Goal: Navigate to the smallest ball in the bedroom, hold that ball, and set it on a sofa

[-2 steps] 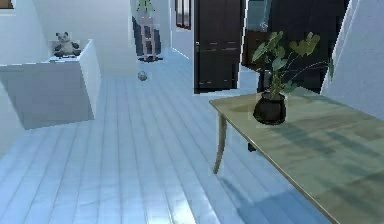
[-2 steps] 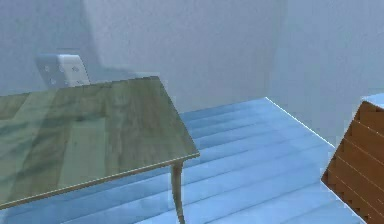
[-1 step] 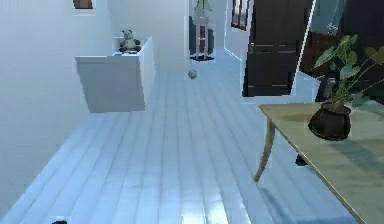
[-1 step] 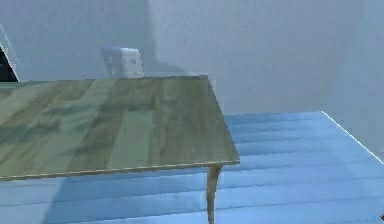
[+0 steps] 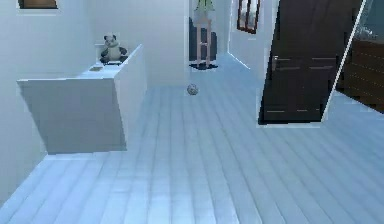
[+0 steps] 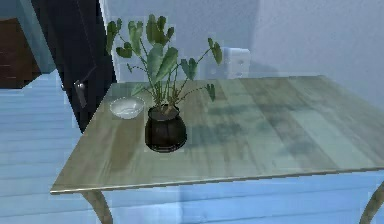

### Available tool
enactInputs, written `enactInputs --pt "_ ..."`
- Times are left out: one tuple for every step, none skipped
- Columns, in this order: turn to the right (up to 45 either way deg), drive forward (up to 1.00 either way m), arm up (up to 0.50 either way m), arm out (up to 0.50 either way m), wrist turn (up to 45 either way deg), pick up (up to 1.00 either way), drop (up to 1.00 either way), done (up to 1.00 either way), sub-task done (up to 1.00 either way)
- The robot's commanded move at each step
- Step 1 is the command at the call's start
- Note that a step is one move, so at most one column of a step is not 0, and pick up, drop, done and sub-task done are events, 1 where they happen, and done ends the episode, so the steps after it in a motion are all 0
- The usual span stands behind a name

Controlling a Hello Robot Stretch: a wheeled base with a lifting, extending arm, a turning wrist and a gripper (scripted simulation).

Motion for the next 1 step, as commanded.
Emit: enactInputs --pt "-3.0 0.0 0.0 0.0 0.0 0.0 0.0 0.0 0.0"
